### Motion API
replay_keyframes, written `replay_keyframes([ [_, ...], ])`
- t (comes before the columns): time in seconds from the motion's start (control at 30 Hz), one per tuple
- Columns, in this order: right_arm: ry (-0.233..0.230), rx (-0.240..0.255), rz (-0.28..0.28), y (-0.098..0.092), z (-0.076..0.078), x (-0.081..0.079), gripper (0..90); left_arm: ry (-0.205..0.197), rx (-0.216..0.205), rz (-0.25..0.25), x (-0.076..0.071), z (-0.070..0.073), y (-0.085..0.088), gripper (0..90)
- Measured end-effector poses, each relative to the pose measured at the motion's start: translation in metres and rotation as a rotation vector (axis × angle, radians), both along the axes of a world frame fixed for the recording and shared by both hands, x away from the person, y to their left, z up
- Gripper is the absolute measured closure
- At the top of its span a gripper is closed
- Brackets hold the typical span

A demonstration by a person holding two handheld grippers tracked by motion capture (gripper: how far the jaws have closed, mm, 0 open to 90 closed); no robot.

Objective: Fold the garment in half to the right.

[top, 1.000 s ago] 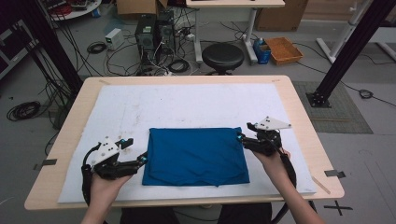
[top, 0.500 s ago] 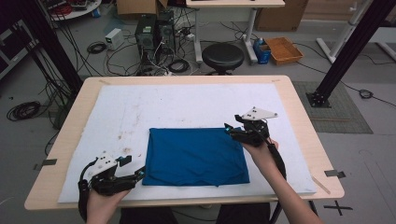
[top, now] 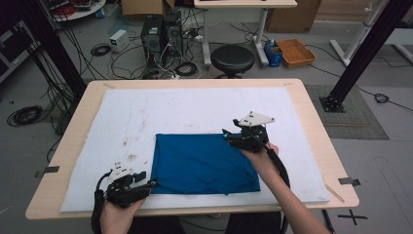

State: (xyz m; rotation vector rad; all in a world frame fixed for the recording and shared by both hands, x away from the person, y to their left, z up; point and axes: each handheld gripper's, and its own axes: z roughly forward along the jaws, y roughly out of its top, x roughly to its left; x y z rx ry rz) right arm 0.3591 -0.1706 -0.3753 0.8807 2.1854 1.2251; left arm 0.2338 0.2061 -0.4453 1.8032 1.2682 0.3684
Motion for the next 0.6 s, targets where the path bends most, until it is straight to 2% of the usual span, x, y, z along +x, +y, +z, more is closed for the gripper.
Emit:
replay_keyframes([
  [0.07,-0.002,-0.004,0.009,0.004,0.0,-0.001,45.3,0.016,-0.002,0.016,0.002,-0.002,-0.004,48.5],
  [0.23,-0.009,-0.01,0.025,0.012,-0.001,-0.001,45.3,0.031,0.045,0.036,0.004,-0.005,-0.013,53.4],
  [0.5,-0.018,-0.008,0.034,0.019,-0.001,-0.001,45.3,-0.004,0.099,0.081,-0.001,-0.007,-0.021,62.1],
  [0.6,-0.018,-0.009,0.043,0.026,-0.001,0.001,45.3,-0.01,0.097,0.091,-0.002,-0.008,-0.022,65.8],
])
